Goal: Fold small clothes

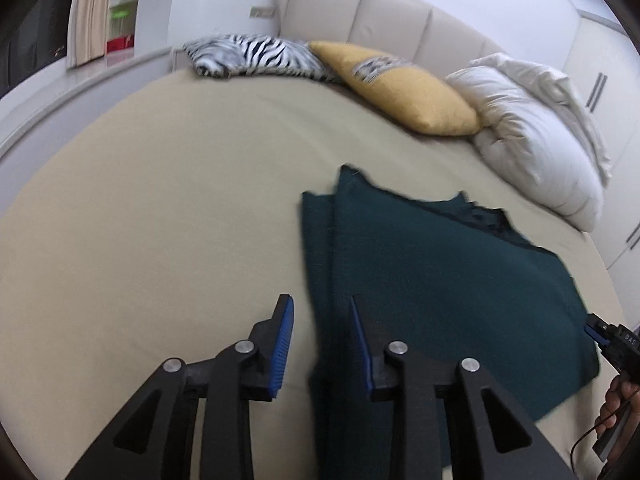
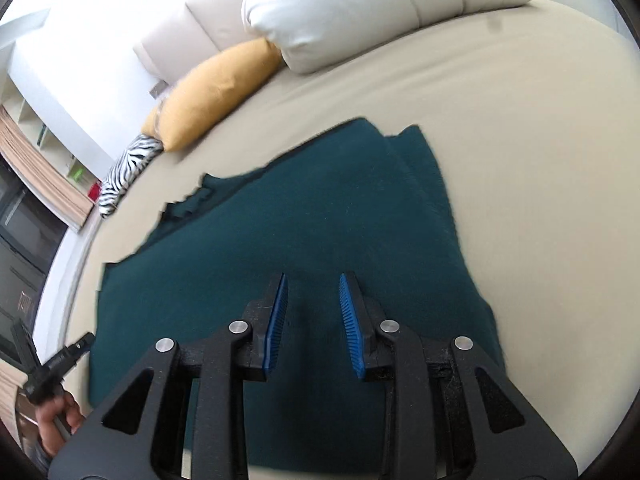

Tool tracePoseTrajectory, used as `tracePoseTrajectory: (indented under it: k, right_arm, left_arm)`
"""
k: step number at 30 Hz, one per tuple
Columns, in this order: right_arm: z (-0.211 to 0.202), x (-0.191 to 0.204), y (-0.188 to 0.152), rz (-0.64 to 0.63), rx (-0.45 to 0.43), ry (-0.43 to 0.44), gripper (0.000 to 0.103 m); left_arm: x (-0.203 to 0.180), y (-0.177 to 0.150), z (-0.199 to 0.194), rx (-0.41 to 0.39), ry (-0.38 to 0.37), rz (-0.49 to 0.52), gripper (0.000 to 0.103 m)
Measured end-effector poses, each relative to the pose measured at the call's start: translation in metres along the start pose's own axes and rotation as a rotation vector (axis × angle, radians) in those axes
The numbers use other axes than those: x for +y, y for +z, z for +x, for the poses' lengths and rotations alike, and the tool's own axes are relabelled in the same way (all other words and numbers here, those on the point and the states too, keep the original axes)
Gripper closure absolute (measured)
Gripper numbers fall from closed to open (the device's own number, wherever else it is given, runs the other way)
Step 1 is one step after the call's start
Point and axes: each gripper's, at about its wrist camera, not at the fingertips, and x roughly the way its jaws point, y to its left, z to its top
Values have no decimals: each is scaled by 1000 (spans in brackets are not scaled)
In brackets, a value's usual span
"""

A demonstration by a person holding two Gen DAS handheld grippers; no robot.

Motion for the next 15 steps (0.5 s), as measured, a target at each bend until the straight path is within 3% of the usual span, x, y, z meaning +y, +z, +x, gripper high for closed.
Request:
tracePoseTrajectory:
  k: [1,4,7,8,11,15]
  right_arm:
    - [-7,9,-3,-13,-7,20,74]
    - [-12,56,-21,-65,38,201,74]
    - [9,108,-52,-134,166,375,66]
    - [16,117,-61,-147,198,395,58]
    - [47,123,-84,-170,307,364,59]
    - [47,75,-80,-3,276,416,63]
  left_arm:
    - [-9,-4,-8,-13,-12,17,73]
    - [-47,-19,-13,8,-41,144,68]
    - [-66,-37,12,118,-19,224,64]
    - [-64,-44,27,190,-3,224,63]
    - [-56,-54,31,176,-13,222,62]
    - [-55,-53,32,187,-9,230,62]
